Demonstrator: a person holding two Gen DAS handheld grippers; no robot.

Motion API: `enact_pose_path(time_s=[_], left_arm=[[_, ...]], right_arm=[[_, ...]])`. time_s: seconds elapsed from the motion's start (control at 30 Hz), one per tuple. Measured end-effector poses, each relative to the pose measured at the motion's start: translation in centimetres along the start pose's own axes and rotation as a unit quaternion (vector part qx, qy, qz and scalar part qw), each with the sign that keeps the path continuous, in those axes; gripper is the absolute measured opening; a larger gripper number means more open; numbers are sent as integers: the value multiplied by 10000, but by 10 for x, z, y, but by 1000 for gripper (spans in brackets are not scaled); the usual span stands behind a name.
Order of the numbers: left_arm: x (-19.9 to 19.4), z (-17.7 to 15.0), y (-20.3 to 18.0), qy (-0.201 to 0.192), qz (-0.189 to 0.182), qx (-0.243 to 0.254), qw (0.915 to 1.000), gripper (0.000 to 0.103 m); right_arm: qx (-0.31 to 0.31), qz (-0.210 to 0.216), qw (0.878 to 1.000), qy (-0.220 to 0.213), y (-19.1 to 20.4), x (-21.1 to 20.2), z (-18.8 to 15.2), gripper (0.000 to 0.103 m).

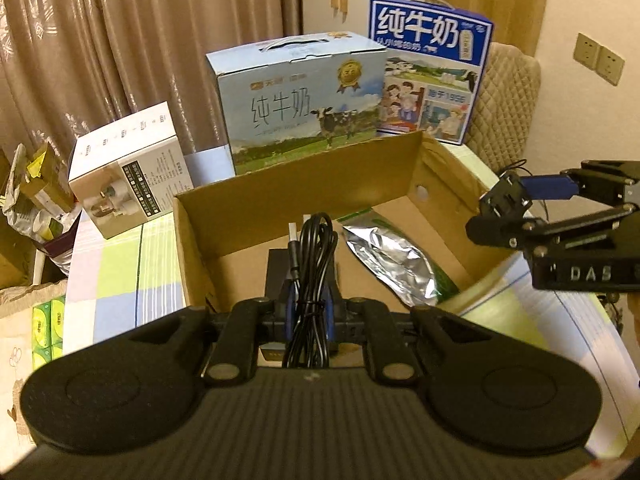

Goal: Organize objects
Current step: 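Lower the cable and toy car into the cardboard box and open both tools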

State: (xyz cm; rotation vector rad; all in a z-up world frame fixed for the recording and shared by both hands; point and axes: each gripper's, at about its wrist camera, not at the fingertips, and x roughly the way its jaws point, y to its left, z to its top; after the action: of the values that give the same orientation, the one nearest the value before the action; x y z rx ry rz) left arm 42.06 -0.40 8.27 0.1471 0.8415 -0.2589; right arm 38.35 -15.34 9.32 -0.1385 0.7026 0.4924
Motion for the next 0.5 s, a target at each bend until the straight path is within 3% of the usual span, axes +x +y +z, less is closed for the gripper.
enact_pose_path(time_s=[0.5], left_arm=[[49,5,-19,167,-160,19,9997,12]], right_arm=[[202,-65,9992,330,-23,44,-11,64]])
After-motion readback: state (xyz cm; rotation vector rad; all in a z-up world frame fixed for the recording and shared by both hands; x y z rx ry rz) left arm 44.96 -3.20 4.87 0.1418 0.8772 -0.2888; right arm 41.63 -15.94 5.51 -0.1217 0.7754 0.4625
